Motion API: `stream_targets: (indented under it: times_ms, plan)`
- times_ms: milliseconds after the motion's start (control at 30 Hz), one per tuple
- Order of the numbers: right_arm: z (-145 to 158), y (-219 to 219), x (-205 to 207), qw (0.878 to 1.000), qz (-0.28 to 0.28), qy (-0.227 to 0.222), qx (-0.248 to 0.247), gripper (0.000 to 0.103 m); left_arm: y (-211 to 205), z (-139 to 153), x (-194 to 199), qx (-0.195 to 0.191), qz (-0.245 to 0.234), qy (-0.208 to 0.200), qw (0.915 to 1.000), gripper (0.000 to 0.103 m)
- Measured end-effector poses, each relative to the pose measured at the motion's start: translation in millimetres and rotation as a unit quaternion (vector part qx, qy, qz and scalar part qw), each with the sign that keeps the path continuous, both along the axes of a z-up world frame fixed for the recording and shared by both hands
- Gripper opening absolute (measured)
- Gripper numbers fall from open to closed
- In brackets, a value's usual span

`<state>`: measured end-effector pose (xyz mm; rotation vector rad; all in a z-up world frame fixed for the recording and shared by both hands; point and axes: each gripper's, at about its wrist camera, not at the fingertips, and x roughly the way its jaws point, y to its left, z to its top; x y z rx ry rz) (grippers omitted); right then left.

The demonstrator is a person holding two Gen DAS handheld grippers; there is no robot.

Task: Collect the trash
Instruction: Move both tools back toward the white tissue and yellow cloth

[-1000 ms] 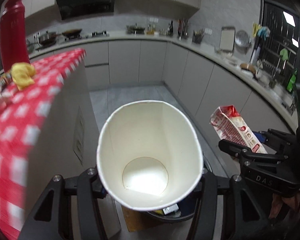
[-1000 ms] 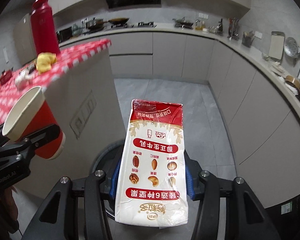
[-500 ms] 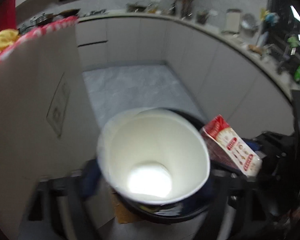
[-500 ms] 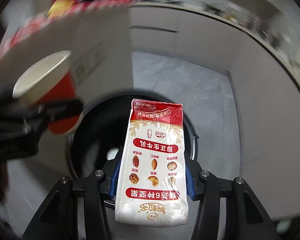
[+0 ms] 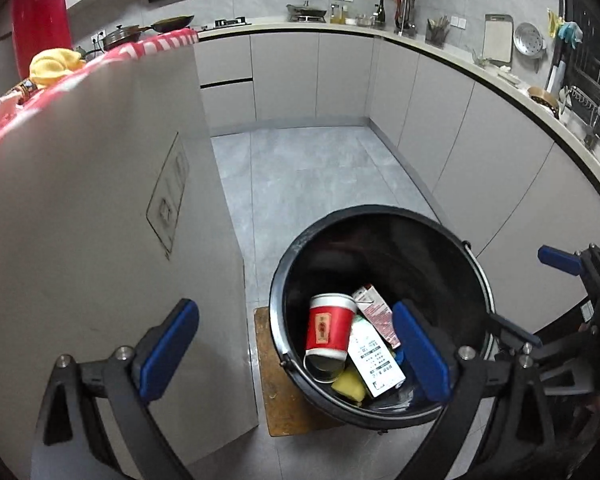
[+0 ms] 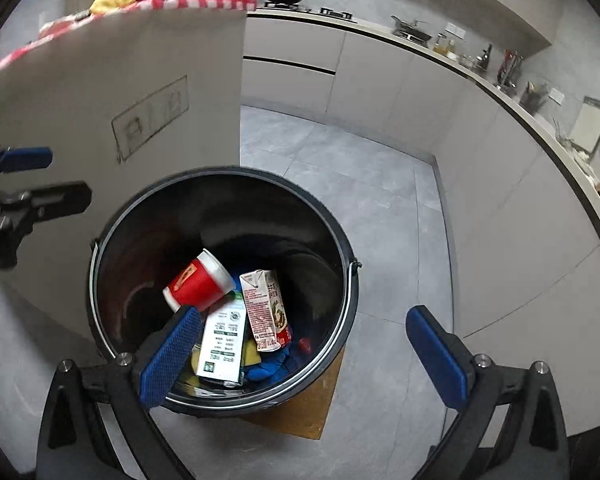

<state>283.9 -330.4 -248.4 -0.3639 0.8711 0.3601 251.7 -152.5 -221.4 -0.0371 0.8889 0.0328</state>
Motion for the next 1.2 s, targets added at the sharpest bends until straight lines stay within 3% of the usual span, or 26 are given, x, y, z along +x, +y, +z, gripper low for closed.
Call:
stream_targets:
  times_ms: [833, 1200]
  plan:
    - [100.2, 25.3, -14.7, 0.995, -0.04, -0.045, 0.079, 0.103, 25.1, 76.3, -29.6, -0.006, 0.03, -0.06, 0.9977, 0.098]
    - [153.9, 55.3, -28.7, 0.989, -0.029, -0.068, 0.124, 0.103, 66.9, 126.7, -59.9, 0.012, 0.08, -0.087, 0.993, 0.098]
